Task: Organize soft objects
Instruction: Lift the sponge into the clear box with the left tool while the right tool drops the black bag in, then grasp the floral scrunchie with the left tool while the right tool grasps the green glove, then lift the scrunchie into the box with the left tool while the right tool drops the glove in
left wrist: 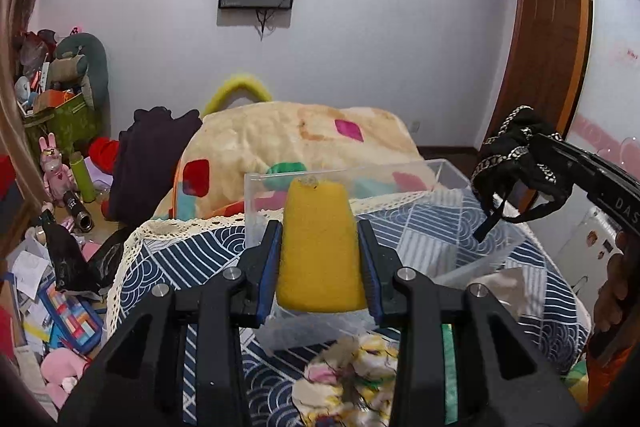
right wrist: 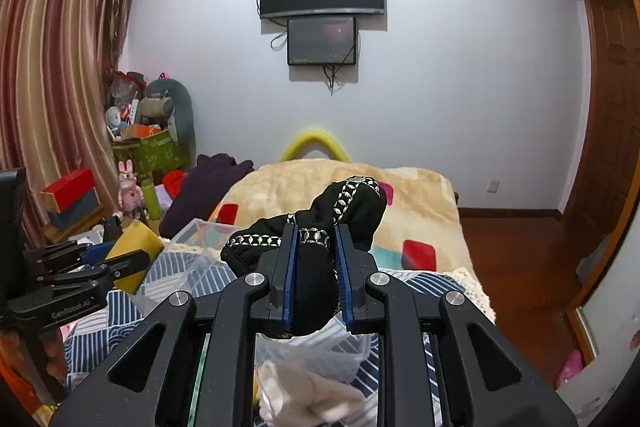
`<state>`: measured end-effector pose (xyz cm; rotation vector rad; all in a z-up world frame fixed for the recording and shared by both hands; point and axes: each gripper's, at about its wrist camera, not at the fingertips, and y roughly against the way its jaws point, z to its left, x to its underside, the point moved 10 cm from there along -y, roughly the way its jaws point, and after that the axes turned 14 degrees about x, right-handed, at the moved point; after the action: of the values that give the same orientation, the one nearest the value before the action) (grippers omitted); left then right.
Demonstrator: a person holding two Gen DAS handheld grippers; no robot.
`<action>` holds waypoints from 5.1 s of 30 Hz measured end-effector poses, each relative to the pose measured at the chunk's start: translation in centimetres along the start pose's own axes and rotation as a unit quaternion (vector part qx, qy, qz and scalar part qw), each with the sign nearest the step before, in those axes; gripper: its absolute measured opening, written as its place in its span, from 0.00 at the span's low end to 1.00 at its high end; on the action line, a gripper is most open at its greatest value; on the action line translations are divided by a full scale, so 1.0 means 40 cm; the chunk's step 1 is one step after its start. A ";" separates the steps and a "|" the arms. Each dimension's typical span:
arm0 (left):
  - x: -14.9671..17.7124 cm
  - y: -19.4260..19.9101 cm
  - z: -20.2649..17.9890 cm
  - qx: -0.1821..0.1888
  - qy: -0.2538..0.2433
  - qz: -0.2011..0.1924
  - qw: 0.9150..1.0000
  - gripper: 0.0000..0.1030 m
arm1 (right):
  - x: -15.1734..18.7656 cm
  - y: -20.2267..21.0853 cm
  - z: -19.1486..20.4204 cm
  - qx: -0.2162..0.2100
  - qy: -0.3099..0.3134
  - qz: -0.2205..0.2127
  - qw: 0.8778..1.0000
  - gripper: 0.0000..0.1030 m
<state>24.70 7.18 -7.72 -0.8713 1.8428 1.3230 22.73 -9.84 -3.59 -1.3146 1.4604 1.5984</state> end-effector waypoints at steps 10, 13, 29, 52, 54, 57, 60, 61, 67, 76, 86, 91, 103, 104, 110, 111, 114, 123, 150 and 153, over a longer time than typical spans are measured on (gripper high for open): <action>0.024 -0.120 0.008 0.014 -0.003 0.076 0.997 0.35 | 0.068 -0.098 0.043 -0.012 0.044 0.060 0.997 0.16; 0.036 -0.147 0.006 0.016 -0.008 0.095 0.995 0.35 | 0.090 -0.128 0.045 -0.016 0.057 0.085 0.995 0.16; 0.060 -0.194 -0.008 0.017 -0.021 0.132 0.991 0.45 | 0.181 -0.185 0.073 -0.056 0.101 0.180 0.977 0.24; 0.017 0.077 -0.085 -0.004 -0.057 0.028 0.998 0.97 | 0.048 0.037 0.025 -0.059 0.051 0.048 0.996 0.65; 0.033 0.095 -0.090 -0.008 -0.061 0.022 0.998 0.97 | 0.051 0.054 0.022 -0.059 0.043 0.043 0.996 0.65; 0.073 0.116 -0.090 -0.011 -0.059 0.021 0.998 0.97 | 0.071 0.069 0.021 -0.066 0.034 0.045 0.996 0.65; 0.116 0.121 -0.086 -0.006 -0.047 0.029 0.998 0.97 | 0.102 0.076 0.032 -0.073 0.027 0.056 0.995 0.65; 0.132 0.123 -0.085 -0.004 -0.044 0.030 0.999 0.97 | 0.115 0.080 0.039 -0.073 0.026 0.059 0.995 0.65; 0.221 0.119 -0.107 0.006 -0.050 0.049 0.998 0.97 | 0.182 0.082 0.077 -0.076 0.032 0.079 0.993 0.65; 0.284 0.082 -0.130 0.038 -0.033 0.062 0.997 0.84 | 0.264 0.086 0.108 -0.103 0.028 0.112 0.988 0.65; 0.318 0.049 -0.112 0.050 -0.005 0.067 0.997 0.65 | 0.317 0.070 0.143 -0.107 0.040 0.135 0.984 0.65; 0.313 0.057 -0.095 0.049 0.008 0.059 0.997 0.49 | 0.341 0.054 0.167 -0.107 0.053 0.150 0.981 0.65; 0.295 0.069 -0.082 0.053 0.020 0.046 0.997 0.20 | 0.358 0.040 0.166 -0.113 0.055 0.162 0.979 0.24; 0.292 0.074 -0.081 0.051 0.019 0.043 0.998 0.19 | 0.355 0.042 0.164 -0.113 0.054 0.160 0.979 0.22; 0.259 0.122 -0.089 0.051 0.009 0.018 0.999 0.18 | 0.326 0.064 0.148 -0.113 0.046 0.140 0.983 0.18; 0.253 0.126 -0.090 0.050 0.008 0.015 0.999 0.18 | 0.321 0.070 0.145 -0.114 0.044 0.136 0.983 0.17; 0.233 0.149 -0.100 0.053 0.006 0.003 0.999 0.18 | 0.299 0.088 0.141 -0.118 0.037 0.121 0.985 0.17; 0.154 0.206 -0.121 0.056 -0.008 -0.039 0.998 0.18 | 0.199 0.134 0.109 -0.111 0.017 0.066 0.992 0.17; 0.015 0.043 -0.025 0.020 -0.013 -0.026 0.999 0.18 | 0.059 0.003 -0.009 0.012 0.041 0.014 0.999 0.17; 0.020 0.004 -0.021 0.018 -0.016 -0.008 1.000 0.18 | 0.073 -0.020 -0.013 0.023 0.054 0.024 0.998 0.17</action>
<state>24.02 6.31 -8.13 -0.8392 1.8256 1.2818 22.63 -10.70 -6.53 -1.3679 1.5953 1.5345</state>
